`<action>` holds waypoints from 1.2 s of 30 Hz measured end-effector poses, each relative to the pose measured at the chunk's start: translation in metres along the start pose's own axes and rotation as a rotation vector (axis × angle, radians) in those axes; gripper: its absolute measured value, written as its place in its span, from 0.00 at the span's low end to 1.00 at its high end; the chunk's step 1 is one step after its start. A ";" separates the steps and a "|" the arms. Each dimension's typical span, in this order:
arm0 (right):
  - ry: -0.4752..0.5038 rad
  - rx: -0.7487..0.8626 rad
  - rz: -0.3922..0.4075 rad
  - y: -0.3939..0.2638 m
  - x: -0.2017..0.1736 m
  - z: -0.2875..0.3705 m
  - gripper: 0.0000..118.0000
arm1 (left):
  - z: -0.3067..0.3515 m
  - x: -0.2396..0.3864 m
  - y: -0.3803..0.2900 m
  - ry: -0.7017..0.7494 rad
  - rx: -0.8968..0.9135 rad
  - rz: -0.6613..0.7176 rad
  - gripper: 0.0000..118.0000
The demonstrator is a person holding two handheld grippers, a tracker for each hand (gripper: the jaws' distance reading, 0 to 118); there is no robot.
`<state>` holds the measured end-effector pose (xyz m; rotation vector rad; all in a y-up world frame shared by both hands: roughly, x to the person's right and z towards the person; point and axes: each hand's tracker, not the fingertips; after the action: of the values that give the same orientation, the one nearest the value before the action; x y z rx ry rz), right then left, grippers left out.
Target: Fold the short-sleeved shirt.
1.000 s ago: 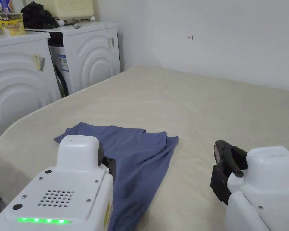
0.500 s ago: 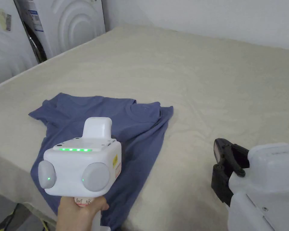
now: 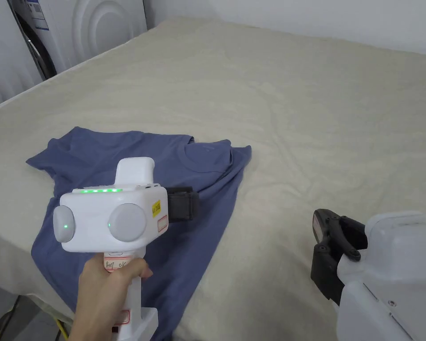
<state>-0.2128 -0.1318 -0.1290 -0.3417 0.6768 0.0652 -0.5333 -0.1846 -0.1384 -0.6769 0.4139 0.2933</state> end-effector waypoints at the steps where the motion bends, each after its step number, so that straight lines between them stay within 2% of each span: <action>1: 0.003 -0.001 0.001 0.000 0.001 0.000 0.00 | -0.001 -0.001 0.001 -0.012 0.014 0.019 1.00; 3: -0.003 -0.005 0.005 -0.001 0.001 0.000 0.00 | -0.011 -0.002 0.004 -0.018 -0.028 0.026 0.98; 4: -0.003 -0.010 0.004 -0.001 0.002 0.000 0.00 | -0.017 -0.001 0.004 -0.021 -0.058 0.024 0.90; 5: -0.003 -0.014 0.000 -0.001 0.002 -0.001 0.00 | -0.022 -0.001 0.003 -0.019 -0.078 0.023 0.66; 8: 0.004 -0.022 -0.014 -0.002 0.004 -0.001 0.00 | -0.037 0.003 -0.005 0.103 -0.106 0.010 0.53; 10: 0.006 -0.027 -0.016 -0.001 0.005 -0.001 0.00 | -0.027 0.003 -0.004 0.059 -0.082 0.018 0.48; 11: 0.006 -0.027 -0.013 -0.002 0.005 0.000 0.00 | -0.024 0.003 -0.001 0.062 -0.079 0.024 0.37; 13: 0.002 -0.029 -0.011 -0.002 0.006 -0.001 0.00 | -0.025 -0.001 0.001 0.076 -0.080 0.036 0.08; 17: 0.004 -0.035 -0.035 -0.001 0.009 0.001 0.00 | -0.023 -0.011 0.004 0.030 -0.102 0.095 0.04; 21: -0.009 -0.028 -0.037 0.001 0.013 0.008 0.00 | -0.009 -0.009 0.009 0.030 -0.089 0.087 0.04; 26: -0.032 0.004 -0.060 0.007 0.023 0.025 0.00 | 0.034 -0.001 0.031 0.075 0.002 0.028 0.04; 30: -0.058 0.038 -0.083 0.013 0.034 0.043 0.00 | 0.066 0.001 0.049 0.028 0.060 0.076 0.03; 36: -0.123 0.116 -0.104 0.024 0.052 0.085 0.00 | 0.132 0.043 0.085 -0.016 0.193 -0.042 0.03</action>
<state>-0.1250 -0.0843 -0.1069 -0.2586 0.5381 -0.0514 -0.4934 -0.0291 -0.1115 -0.4928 0.4065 0.2160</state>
